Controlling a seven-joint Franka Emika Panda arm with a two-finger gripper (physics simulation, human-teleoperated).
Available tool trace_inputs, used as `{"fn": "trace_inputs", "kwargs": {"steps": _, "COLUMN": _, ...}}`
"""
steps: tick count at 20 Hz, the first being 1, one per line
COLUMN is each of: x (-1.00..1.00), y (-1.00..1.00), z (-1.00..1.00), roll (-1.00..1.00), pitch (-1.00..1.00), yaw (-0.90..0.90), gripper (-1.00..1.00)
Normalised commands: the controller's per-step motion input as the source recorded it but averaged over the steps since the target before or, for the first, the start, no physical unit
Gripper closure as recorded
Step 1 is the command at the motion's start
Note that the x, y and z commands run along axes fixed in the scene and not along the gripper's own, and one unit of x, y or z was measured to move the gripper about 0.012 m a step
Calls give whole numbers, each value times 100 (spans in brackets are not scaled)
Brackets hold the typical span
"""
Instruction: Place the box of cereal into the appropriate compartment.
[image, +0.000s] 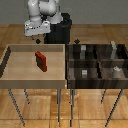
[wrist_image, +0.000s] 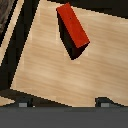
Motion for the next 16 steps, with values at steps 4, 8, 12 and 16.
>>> {"fn": "trace_inputs", "kwargs": {"steps": 4, "x": 0, "y": 0, "z": 0, "roll": 0, "pitch": 0, "yaw": 98, "gripper": -100}}
{"fn": "trace_inputs", "kwargs": {"steps": 8, "x": 0, "y": -25, "z": 0, "roll": 0, "pitch": 0, "yaw": 44, "gripper": -100}}
{"fn": "trace_inputs", "kwargs": {"steps": 12, "x": 25, "y": 0, "z": 0, "roll": 0, "pitch": 0, "yaw": 0, "gripper": -100}}
{"fn": "trace_inputs", "kwargs": {"steps": 16, "x": 100, "y": 0, "z": 0, "roll": 0, "pitch": 0, "yaw": 0, "gripper": -100}}
